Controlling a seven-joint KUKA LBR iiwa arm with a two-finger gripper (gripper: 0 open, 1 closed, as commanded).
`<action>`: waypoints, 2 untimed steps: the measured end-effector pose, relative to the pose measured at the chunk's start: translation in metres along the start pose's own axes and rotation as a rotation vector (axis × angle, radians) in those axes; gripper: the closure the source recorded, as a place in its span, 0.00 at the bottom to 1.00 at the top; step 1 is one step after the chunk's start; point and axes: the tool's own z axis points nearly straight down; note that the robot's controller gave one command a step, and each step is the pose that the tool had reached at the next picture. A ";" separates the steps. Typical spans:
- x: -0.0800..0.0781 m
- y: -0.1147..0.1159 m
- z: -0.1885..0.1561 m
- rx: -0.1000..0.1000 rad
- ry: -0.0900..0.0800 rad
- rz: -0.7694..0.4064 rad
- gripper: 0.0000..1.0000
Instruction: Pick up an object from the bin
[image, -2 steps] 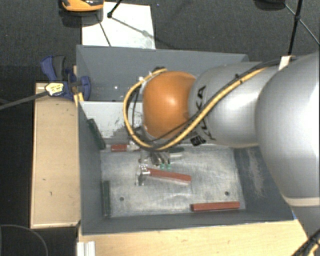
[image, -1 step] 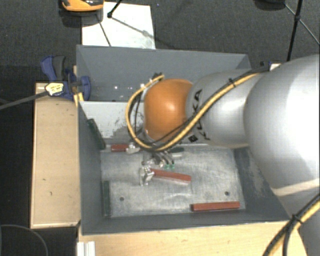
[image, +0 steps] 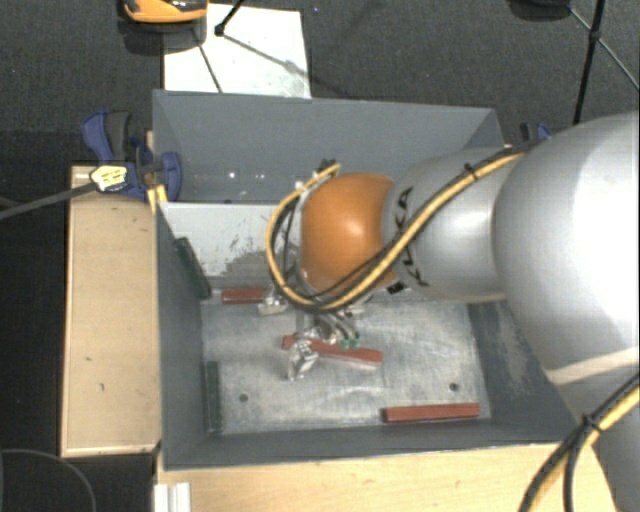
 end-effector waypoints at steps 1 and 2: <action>0.011 -0.048 -0.005 0.004 -0.004 -0.138 1.00; 0.011 -0.048 -0.005 0.004 -0.004 -0.137 1.00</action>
Offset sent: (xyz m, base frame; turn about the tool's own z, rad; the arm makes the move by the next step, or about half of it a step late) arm 0.0000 0.0000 0.0000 0.0000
